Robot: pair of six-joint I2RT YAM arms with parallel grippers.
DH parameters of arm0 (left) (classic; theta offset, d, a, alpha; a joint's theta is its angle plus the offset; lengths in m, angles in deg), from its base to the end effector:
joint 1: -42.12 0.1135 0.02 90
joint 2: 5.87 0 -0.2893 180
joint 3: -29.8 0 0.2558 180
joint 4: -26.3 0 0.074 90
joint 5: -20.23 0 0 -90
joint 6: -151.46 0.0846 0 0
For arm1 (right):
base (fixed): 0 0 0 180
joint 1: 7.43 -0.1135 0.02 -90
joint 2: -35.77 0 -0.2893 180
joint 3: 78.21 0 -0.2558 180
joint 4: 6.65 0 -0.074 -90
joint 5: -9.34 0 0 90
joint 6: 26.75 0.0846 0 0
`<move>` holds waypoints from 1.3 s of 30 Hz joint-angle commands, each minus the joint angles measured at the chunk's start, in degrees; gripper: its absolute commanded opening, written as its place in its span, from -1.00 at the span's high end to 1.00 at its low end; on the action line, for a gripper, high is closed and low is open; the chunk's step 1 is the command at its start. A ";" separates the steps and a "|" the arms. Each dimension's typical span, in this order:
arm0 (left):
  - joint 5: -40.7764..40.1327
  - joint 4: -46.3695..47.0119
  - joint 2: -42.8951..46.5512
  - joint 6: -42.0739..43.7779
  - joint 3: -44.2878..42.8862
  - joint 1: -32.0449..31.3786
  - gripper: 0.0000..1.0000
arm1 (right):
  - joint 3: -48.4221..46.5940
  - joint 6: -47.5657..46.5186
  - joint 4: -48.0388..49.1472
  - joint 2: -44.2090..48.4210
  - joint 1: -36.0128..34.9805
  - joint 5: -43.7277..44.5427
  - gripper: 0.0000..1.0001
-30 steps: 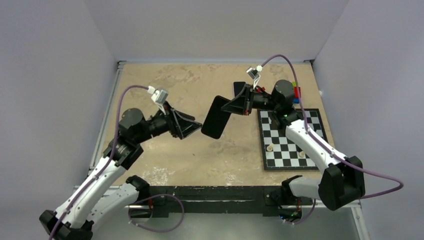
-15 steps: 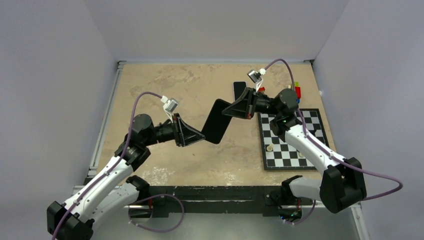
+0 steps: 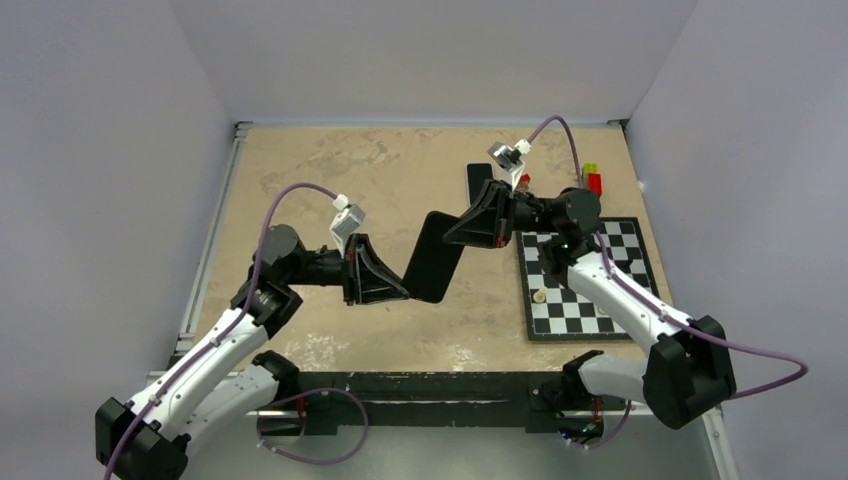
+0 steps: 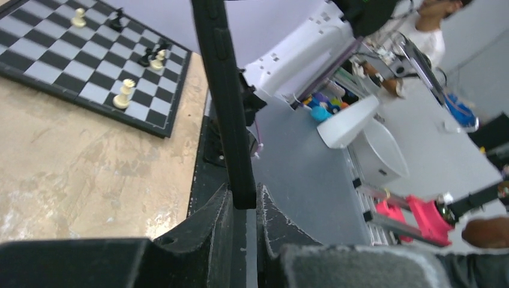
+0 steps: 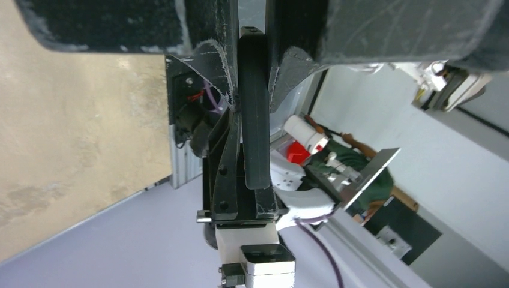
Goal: Take the phone out of the phone case
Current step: Remove the phone case from the phone.
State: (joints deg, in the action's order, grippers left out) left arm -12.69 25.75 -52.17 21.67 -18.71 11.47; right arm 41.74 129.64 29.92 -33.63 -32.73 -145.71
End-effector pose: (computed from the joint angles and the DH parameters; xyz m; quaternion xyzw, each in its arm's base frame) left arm 0.1321 -0.1608 0.3360 0.2928 0.6375 -0.6354 0.3228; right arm 0.2097 0.1839 0.3929 -0.2757 0.5723 0.7115 0.3005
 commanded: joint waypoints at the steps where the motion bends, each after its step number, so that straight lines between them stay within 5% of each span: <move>1: 9.25 14.03 -0.80 3.56 -2.37 0.01 1.00 | -1.00 19.23 22.28 -2.04 -3.63 -0.98 1.00; 7: 12.08 28.50 -10.00 -1.60 -6.97 0.09 1.00 | -5.42 25.18 26.10 -7.56 -4.30 0.75 1.00; 14: 13.53 59.55 -23.58 -20.90 -12.47 3.44 1.00 | -14.74 47.70 51.23 -22.42 -4.28 5.01 1.00; 17: 11.41 63.68 -27.88 -25.52 -15.94 6.25 1.00 | -17.32 47.33 49.14 -25.09 -4.16 6.52 1.00; 20: 6.61 54.91 -27.82 -20.46 -16.28 9.37 1.00 | -18.65 45.60 44.78 -26.22 -3.56 7.86 1.00; 22: 4.11 41.84 -25.30 -9.15 -16.16 9.98 1.00 | -19.61 47.63 45.67 -28.06 -3.00 9.07 1.00; 25: -9.67 15.08 -20.23 7.35 -16.87 9.93 1.00 | -20.62 50.08 46.47 -29.91 -2.68 11.68 1.00; 29: -34.53 -13.39 -19.52 18.45 -22.17 10.00 1.00 | -21.79 50.93 44.72 -31.71 -2.74 16.12 1.00; 32: -40.89 -17.50 -19.05 17.85 -21.78 10.00 1.00 | -23.86 52.30 45.52 -33.50 -2.74 21.14 1.00; 39: -37.40 -12.07 -14.45 10.92 -18.73 9.96 1.00 | -26.08 44.65 41.18 -32.83 -3.62 23.46 1.00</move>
State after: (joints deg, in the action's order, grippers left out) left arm -33.47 14.30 -66.21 30.61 -39.10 19.29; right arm 19.45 173.88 61.63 -72.89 -31.11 -119.90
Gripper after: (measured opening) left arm 0.196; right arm 0.168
